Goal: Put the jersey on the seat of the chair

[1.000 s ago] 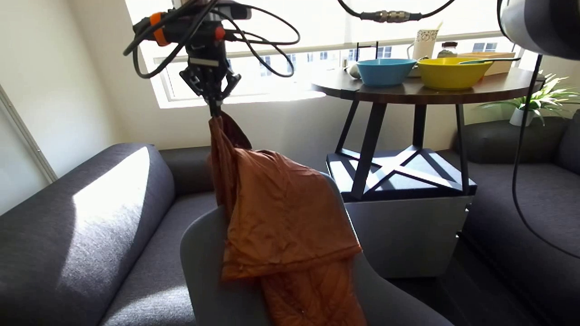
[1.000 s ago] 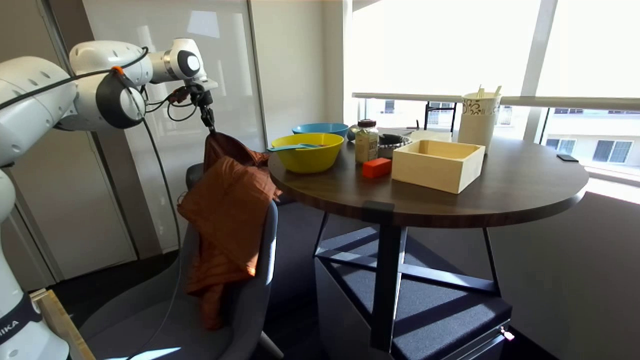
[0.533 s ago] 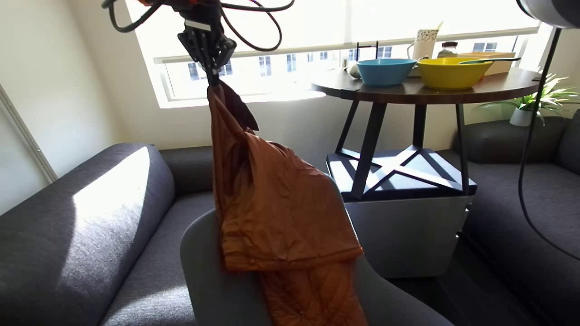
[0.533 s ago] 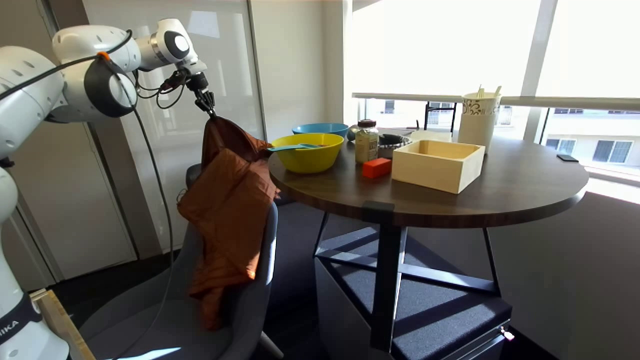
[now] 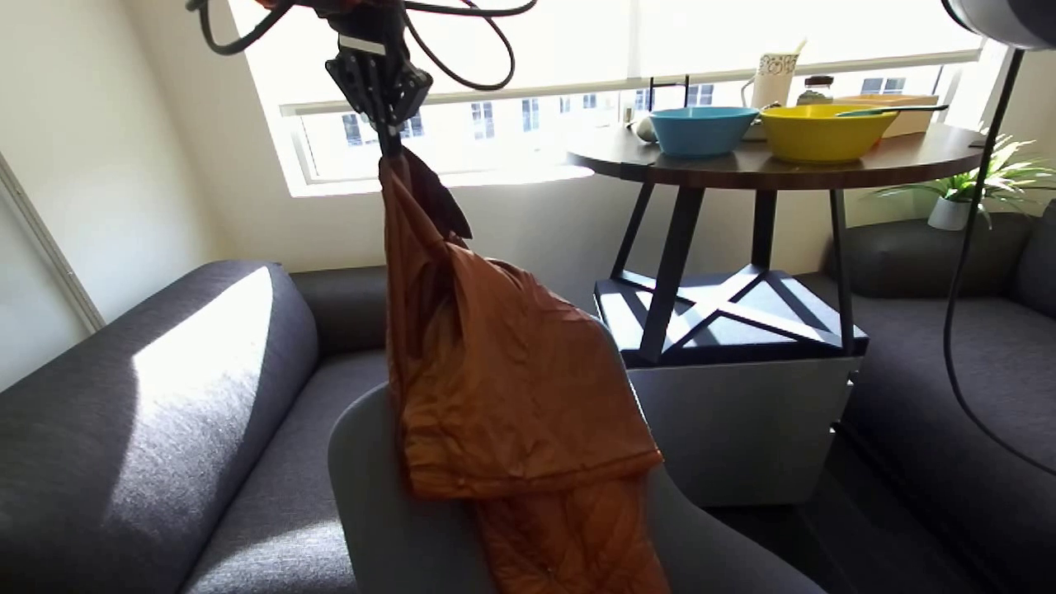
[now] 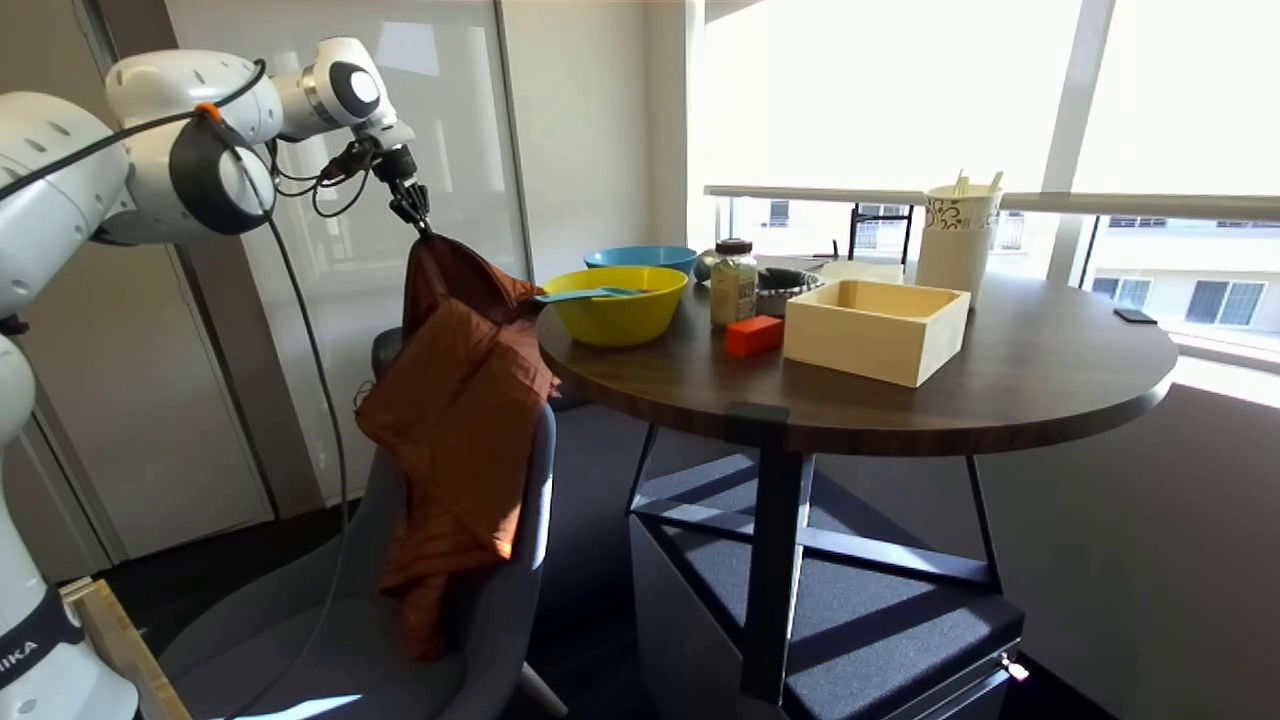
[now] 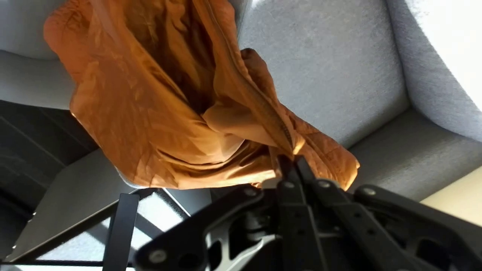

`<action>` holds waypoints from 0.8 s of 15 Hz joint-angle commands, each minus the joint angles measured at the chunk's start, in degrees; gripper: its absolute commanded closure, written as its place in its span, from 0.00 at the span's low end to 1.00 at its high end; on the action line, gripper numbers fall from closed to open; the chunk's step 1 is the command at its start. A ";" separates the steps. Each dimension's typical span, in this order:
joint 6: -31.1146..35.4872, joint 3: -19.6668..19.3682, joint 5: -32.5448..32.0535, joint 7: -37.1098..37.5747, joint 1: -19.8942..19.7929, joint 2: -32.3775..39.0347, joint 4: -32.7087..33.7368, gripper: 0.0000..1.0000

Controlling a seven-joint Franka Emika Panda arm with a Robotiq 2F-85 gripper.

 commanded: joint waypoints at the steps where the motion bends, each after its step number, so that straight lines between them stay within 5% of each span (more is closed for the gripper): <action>1: -7.13 4.81 3.61 -9.74 -3.65 -4.02 -1.07 0.99; 4: -14.83 7.57 6.40 -14.45 -5.99 -6.64 -1.52 0.99; 12: -30.60 11.00 13.67 -10.99 -9.96 -12.91 -1.87 0.99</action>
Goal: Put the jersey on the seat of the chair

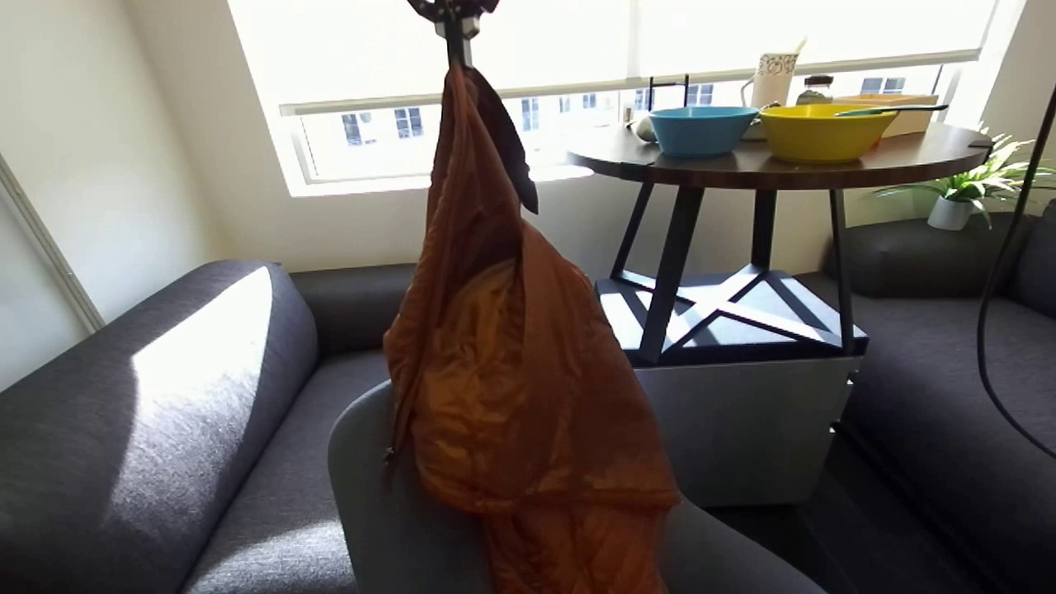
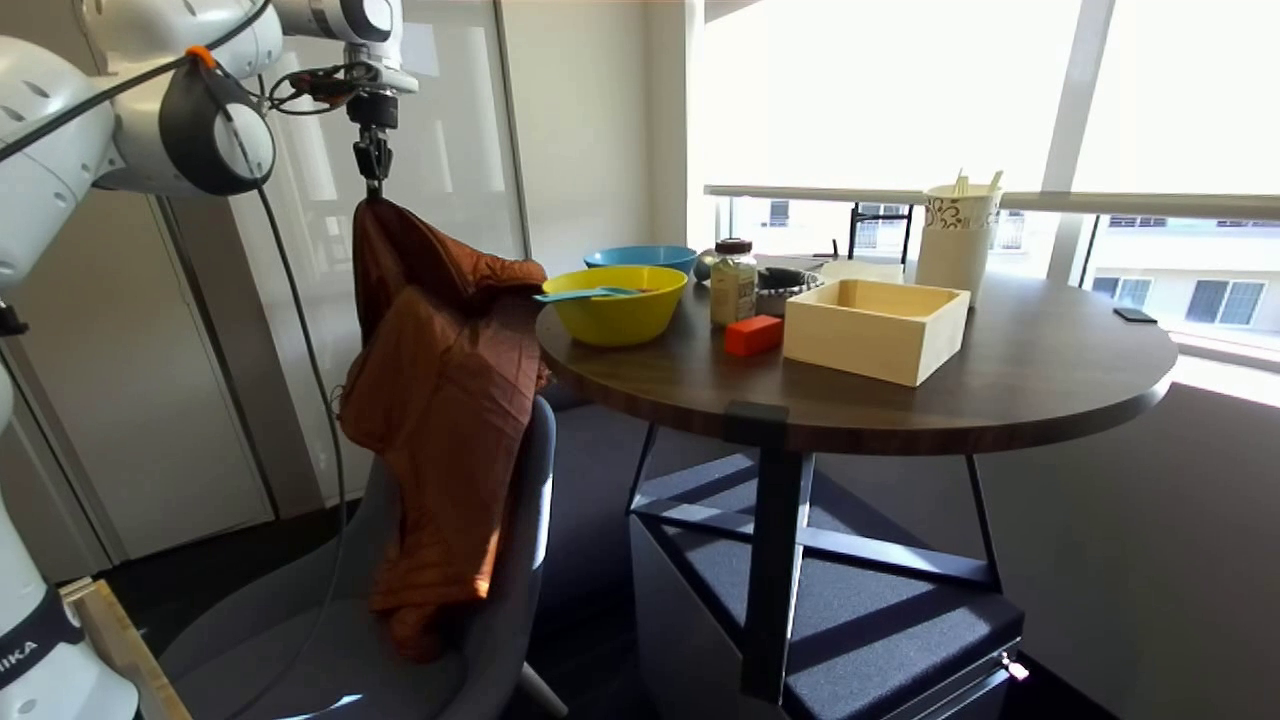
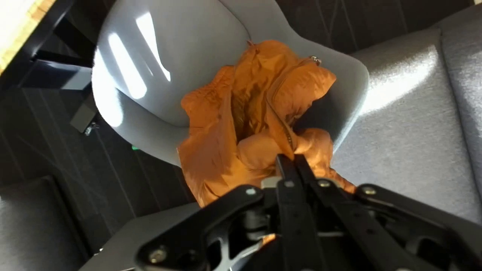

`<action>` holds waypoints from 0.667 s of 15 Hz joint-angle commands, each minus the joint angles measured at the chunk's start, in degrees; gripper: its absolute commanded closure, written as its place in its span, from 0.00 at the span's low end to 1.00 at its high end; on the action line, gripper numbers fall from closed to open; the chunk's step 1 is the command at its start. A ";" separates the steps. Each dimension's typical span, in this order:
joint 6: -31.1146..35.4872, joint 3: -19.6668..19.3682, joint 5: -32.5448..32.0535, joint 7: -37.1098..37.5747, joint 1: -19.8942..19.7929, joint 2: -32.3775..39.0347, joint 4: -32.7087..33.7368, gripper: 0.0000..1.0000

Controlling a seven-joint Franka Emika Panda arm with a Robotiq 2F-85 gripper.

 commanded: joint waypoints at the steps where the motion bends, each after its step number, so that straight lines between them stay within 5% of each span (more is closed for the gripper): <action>1: -3.63 -0.06 0.81 2.51 -0.73 -3.78 -1.33 0.99; 8: -2.53 -0.20 0.15 1.55 -0.62 -3.47 -1.49 0.99; 10: -4.85 0.59 -0.53 -8.03 -1.04 -3.48 -2.41 0.99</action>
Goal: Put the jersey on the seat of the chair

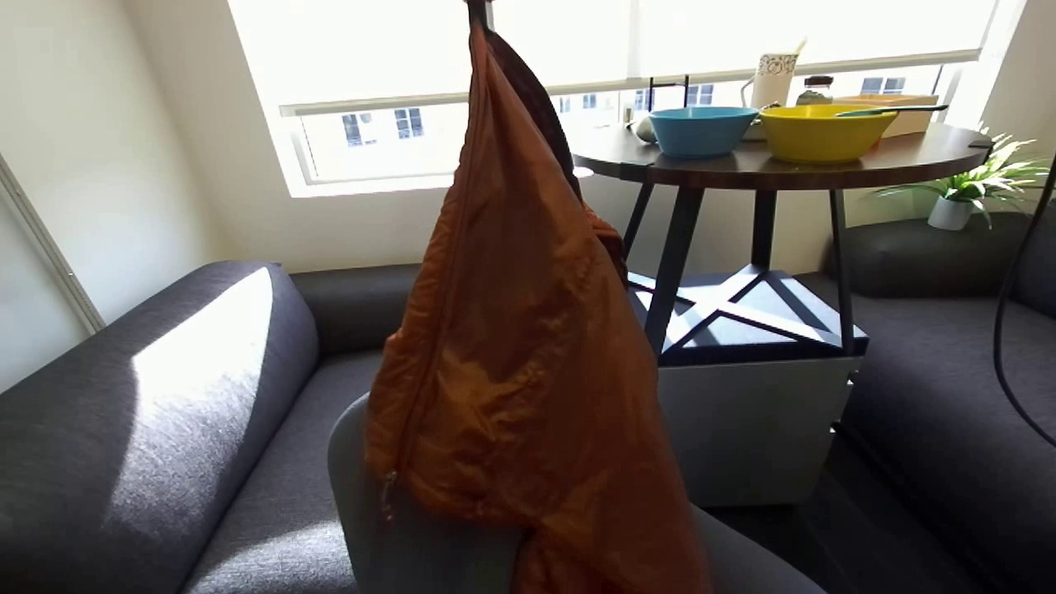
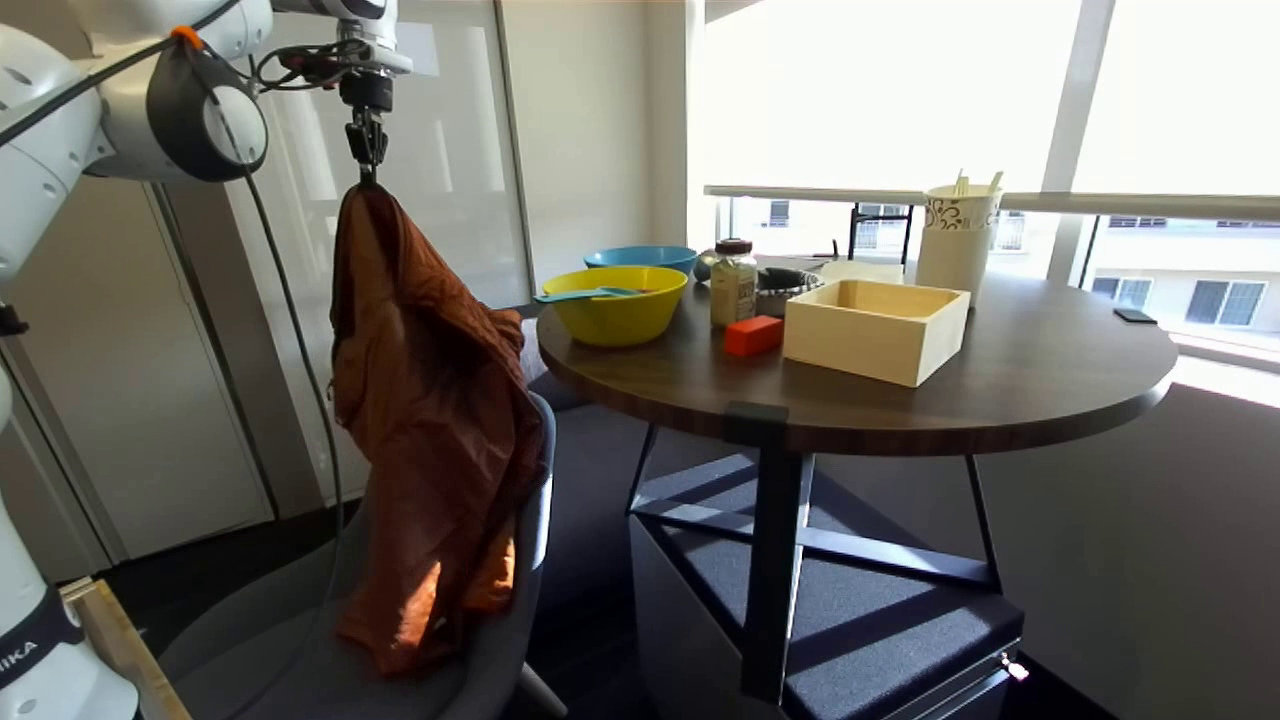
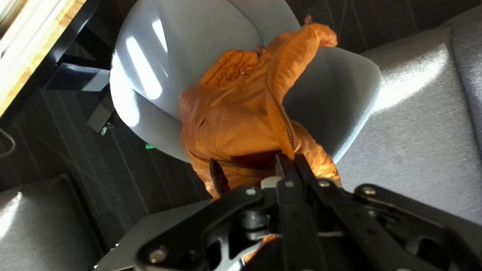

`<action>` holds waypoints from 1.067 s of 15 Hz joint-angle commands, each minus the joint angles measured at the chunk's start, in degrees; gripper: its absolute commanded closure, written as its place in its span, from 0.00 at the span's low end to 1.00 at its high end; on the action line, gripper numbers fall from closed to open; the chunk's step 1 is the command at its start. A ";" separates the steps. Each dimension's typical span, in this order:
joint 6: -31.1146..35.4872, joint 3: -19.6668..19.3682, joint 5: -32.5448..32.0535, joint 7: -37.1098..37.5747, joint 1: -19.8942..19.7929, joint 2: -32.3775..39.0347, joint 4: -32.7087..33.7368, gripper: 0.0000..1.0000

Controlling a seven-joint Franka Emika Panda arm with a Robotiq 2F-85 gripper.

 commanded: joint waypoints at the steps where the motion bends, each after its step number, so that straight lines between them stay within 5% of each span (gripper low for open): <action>1: -3.86 1.26 0.61 -10.73 -1.18 0.81 1.25 0.99; 3: -5.40 1.84 1.64 -16.07 -1.74 0.78 1.68 0.99; 9: -4.85 4.30 8.57 -8.05 -0.76 3.61 1.48 0.99; 16: -6.34 1.50 6.48 -2.90 -1.37 8.29 1.11 0.99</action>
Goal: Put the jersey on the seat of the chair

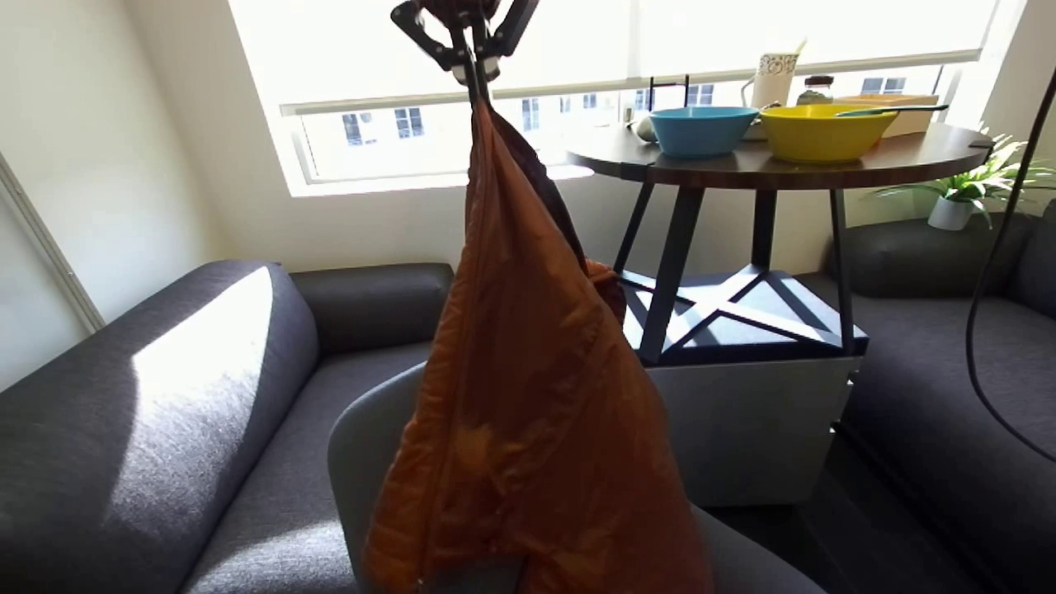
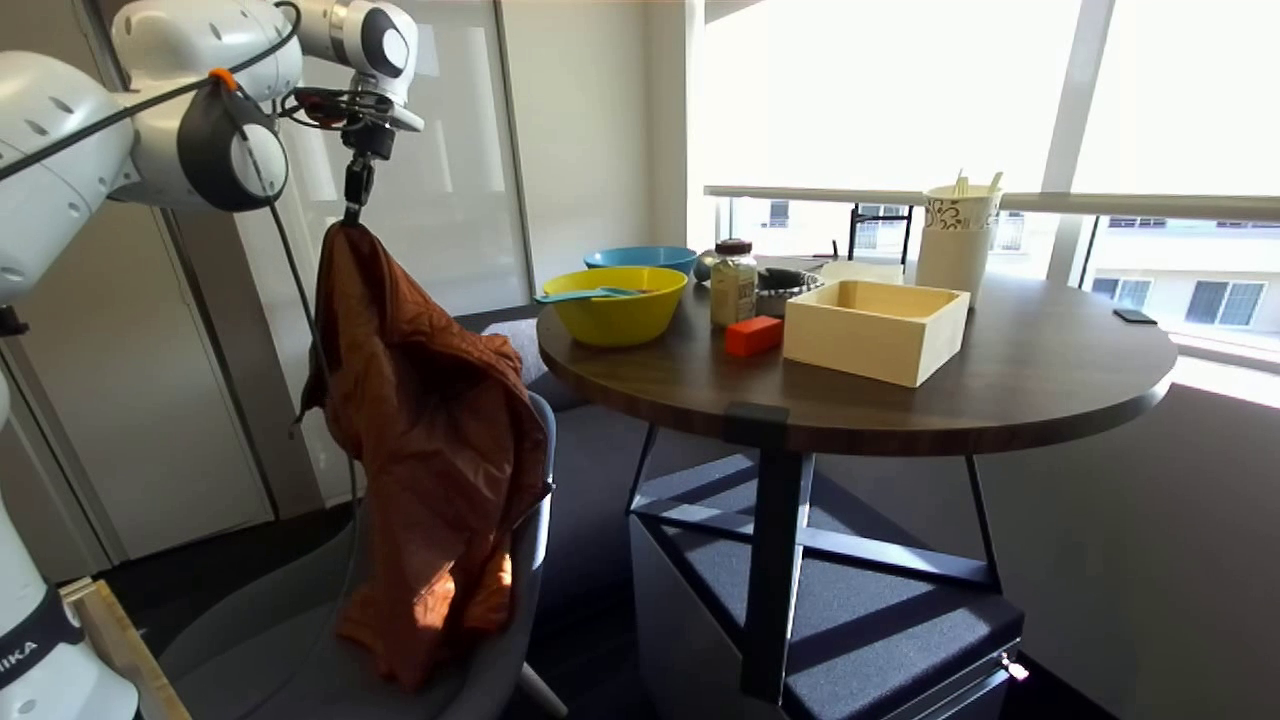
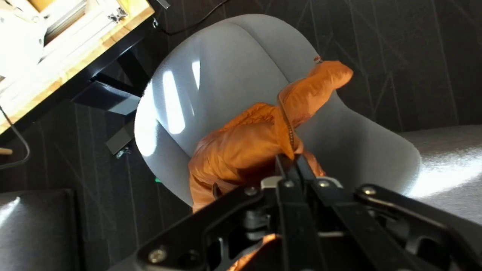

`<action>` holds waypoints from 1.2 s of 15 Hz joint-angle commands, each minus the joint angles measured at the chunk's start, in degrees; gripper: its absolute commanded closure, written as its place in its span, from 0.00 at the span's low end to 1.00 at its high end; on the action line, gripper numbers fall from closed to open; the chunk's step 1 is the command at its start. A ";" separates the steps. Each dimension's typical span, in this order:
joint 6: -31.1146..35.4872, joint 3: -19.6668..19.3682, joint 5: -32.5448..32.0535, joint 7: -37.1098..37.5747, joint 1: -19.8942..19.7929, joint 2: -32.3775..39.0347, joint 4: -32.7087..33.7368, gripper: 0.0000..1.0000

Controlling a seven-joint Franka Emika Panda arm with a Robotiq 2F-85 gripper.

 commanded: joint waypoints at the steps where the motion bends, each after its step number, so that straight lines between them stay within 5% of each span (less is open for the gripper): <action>1: -2.60 -0.43 1.35 6.45 -1.11 3.47 1.56 0.99; 2: -3.39 0.25 2.59 7.68 -1.81 4.43 1.57 0.99; 3: -3.93 0.87 3.54 8.00 -2.46 5.53 1.92 0.72; 8: -0.77 2.14 4.97 3.63 -4.16 6.27 1.22 0.44; 14: -2.91 -1.71 -3.83 -7.60 -1.20 -1.03 -0.17 0.01; 17: -3.88 -2.77 -8.07 -15.15 0.63 -4.35 0.68 0.00; 18: -2.55 -1.94 -5.05 -10.62 -0.86 -2.69 -0.28 0.00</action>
